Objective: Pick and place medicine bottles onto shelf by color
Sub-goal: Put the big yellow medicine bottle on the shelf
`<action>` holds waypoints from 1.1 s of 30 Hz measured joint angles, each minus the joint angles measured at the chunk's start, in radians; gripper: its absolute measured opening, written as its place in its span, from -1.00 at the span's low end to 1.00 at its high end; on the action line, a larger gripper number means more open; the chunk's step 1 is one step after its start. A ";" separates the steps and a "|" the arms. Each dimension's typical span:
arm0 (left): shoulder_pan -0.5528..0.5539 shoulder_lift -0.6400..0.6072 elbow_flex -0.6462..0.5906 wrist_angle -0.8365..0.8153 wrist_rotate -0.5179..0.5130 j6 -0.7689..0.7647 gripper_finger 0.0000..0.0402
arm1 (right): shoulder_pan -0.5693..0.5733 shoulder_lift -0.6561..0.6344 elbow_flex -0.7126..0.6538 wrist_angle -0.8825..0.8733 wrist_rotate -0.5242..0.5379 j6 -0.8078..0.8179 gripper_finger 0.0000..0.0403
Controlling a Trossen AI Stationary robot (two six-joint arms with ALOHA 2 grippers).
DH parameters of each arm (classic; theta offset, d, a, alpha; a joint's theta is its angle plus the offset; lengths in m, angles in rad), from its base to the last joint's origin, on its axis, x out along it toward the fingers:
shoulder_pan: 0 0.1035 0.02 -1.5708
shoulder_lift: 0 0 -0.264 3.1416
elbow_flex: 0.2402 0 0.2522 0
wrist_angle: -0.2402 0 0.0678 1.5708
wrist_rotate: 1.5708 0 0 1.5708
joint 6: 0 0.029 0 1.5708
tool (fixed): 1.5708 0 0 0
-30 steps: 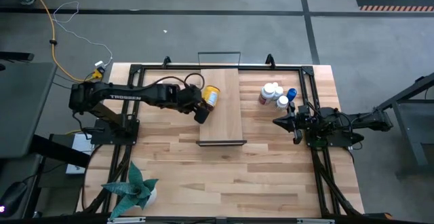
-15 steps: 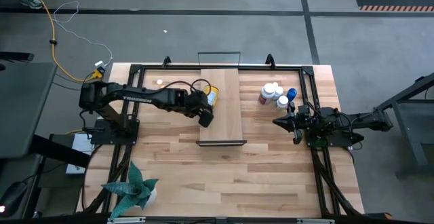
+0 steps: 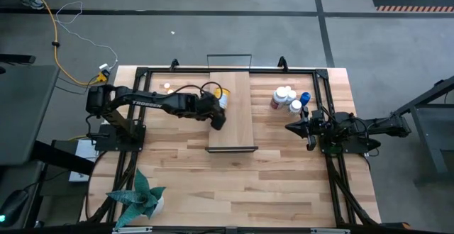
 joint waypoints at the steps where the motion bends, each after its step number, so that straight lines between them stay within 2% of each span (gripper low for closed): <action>1: 0.000 0.000 0.000 0.007 0.003 -0.012 0.51 | 0.000 0.000 0.000 0.000 0.000 0.000 -1.00; 10: 0.000 0.000 0.000 0.066 -0.067 -0.057 0.51 | 0.000 0.000 0.000 0.000 0.000 0.000 -1.00; 24: -0.001 0.126 0.000 0.131 -0.086 -0.050 0.51 | 0.000 0.000 0.000 0.000 0.000 0.000 -1.00; 33: 0.002 0.131 0.000 0.137 -0.110 -0.014 0.51 | 0.000 0.000 0.000 0.000 0.001 0.000 -1.00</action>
